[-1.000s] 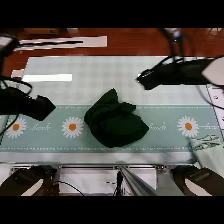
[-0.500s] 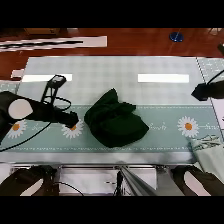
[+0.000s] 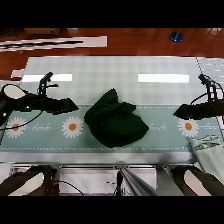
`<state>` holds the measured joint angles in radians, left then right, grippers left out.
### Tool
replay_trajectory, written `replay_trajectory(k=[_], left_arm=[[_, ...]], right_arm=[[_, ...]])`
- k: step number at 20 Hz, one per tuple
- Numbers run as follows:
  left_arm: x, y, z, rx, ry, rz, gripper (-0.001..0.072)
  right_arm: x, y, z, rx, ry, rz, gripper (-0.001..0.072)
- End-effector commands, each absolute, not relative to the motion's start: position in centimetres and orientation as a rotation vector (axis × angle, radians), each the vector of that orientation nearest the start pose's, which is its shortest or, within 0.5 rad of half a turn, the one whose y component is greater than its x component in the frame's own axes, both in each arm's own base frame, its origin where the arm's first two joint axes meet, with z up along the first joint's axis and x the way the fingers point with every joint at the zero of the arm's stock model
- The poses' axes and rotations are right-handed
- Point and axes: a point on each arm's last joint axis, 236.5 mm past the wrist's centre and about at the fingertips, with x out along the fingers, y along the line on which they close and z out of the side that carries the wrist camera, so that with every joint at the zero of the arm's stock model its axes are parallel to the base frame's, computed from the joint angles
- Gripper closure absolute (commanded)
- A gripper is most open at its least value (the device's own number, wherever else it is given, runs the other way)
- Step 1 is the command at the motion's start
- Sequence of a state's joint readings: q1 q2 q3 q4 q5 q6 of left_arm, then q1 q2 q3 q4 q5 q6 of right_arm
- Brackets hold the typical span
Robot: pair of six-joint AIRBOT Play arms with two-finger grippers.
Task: Fold the shirts.
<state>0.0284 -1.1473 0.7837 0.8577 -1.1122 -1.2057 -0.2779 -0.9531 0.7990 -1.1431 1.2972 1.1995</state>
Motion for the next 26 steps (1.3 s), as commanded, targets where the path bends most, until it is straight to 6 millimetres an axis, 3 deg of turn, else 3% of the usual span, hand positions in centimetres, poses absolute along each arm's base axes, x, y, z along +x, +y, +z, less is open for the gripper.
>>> replay_trajectory(k=[1, 7, 11, 14, 15, 16, 18, 21, 22, 26], left_arm=[[29.8, -12.8, -4.1, -0.525, 1.381, -0.598, 0.0094], [31.0, -16.2, -7.1, -0.783, 1.425, -0.700, 0.0105], [30.3, -18.2, -8.8, -0.784, 1.487, -0.742, 0.0113], [30.2, -20.1, -8.8, -0.733, 1.507, -0.792, 0.0116], [30.3, -20.9, -8.6, -0.708, 1.505, -0.815, 0.0191], [30.5, -21.6, -8.3, -0.684, 1.500, -0.836, 0.0425], [30.8, -22.5, -7.8, -0.658, 1.493, -0.869, 0.0680], [30.7, -22.5, -6.8, -0.670, 1.502, -0.899, 0.0681], [30.4, -22.4, -6.5, -0.679, 1.511, -0.911, 0.0681], [29.8, -22.4, -6.0, -0.687, 1.529, -0.939, 0.0681]], right_arm=[[27.3, 2.9, 0.1, 0.313, 1.293, 0.299, 0.0237], [27.5, 3.3, 0.3, 0.338, 1.285, 0.304, 0.0237], [27.5, 3.4, 0.3, 0.353, 1.289, 0.293, 0.0238], [27.5, 3.4, 0.3, 0.371, 1.292, 0.280, 0.0241], [27.5, 3.4, 0.3, 0.376, 1.294, 0.277, 0.0241], [27.4, 3.4, 0.3, 0.382, 1.296, 0.275, 0.0242], [27.2, 3.5, 0.3, 0.385, 1.308, 0.278, 0.0241], [26.4, 2.6, -0.4, 0.341, 1.342, 0.255, 0.0239], [26.1, 2.7, -0.7, 0.342, 1.354, 0.257, 0.0198], [23.3, 6.5, -3.5, 0.516, 1.421, 0.350, 0.0172]])
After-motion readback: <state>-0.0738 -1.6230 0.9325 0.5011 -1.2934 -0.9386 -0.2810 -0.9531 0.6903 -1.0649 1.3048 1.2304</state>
